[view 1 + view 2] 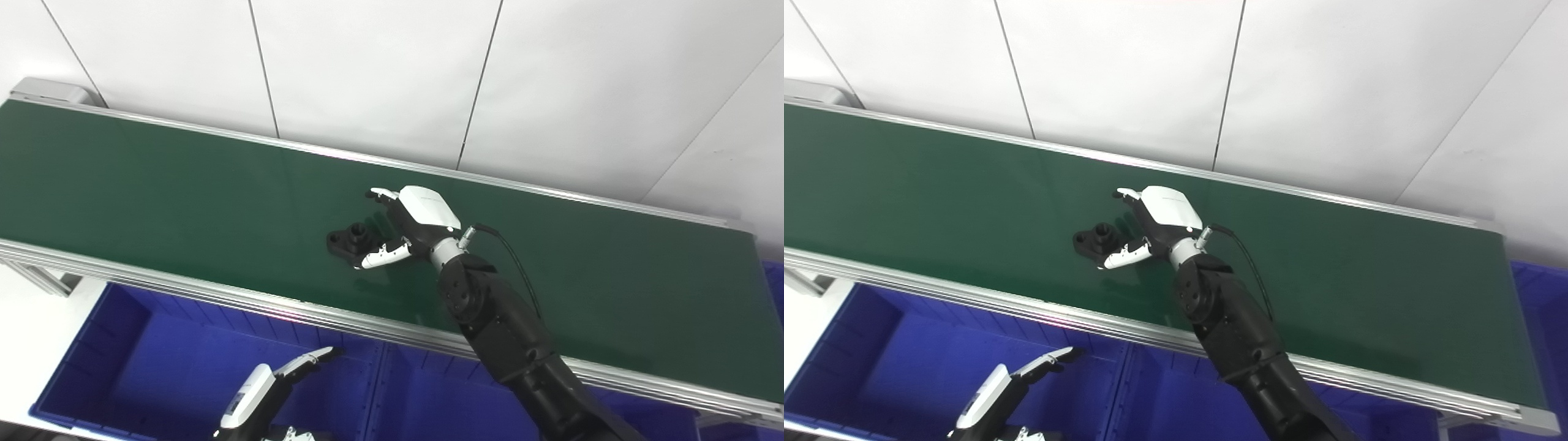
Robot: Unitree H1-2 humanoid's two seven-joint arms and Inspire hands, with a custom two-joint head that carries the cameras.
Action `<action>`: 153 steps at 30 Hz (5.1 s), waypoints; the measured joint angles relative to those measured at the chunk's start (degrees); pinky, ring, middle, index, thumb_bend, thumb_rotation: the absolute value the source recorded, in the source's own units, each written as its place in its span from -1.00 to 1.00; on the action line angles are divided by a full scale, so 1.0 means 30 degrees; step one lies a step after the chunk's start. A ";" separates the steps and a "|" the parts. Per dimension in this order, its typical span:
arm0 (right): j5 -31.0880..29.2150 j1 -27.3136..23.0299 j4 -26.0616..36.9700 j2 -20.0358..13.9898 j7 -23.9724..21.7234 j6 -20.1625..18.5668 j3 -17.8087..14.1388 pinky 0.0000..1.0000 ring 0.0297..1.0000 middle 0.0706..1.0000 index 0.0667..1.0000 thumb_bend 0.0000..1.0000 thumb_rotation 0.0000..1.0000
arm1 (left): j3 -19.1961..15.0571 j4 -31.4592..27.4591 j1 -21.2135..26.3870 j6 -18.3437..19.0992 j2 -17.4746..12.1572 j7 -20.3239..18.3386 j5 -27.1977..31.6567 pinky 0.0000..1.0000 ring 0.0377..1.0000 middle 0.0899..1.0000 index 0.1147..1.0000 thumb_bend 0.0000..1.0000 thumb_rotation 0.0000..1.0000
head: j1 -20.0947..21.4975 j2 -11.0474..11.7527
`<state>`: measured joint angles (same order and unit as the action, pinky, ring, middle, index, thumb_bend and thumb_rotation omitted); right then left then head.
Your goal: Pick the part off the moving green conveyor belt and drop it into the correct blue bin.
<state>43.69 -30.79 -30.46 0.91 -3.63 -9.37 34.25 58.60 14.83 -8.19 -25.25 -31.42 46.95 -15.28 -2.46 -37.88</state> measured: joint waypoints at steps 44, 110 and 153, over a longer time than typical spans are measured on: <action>0.1280 0.0465 0.3103 -0.2174 -0.2707 -0.0076 0.2414 -0.29 -0.26 -0.07 -0.01 0.03 -1.00 | 0.0315 -0.0605 0.0005 0.0000 0.0018 0.1251 -0.0543 0.59 0.68 0.71 0.69 0.53 0.81 | 0.0498 -0.1378; 0.1218 1.7606 1.9099 -0.3347 -0.4542 -0.1893 -0.3575 -0.64 -0.24 -0.07 -0.10 0.03 -1.00 | -0.3973 -0.4880 -0.2103 -0.0033 -0.0781 -0.2253 0.0825 0.55 0.61 0.62 0.60 0.53 0.71 | 0.4448 -0.6413; -0.2881 2.1194 1.9871 -0.2841 -0.0909 0.1199 -0.2595 0.56 0.77 0.89 0.93 0.57 0.31 | -1.1950 -0.5896 -0.3327 -0.0034 0.2186 -1.2299 0.3152 0.52 0.60 0.62 0.61 0.55 0.69 | 0.5566 -0.6974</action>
<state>35.05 32.79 29.15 -7.61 -6.35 -5.77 26.46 22.75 -2.86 -18.17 -25.35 -24.87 10.05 -5.83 14.24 -58.80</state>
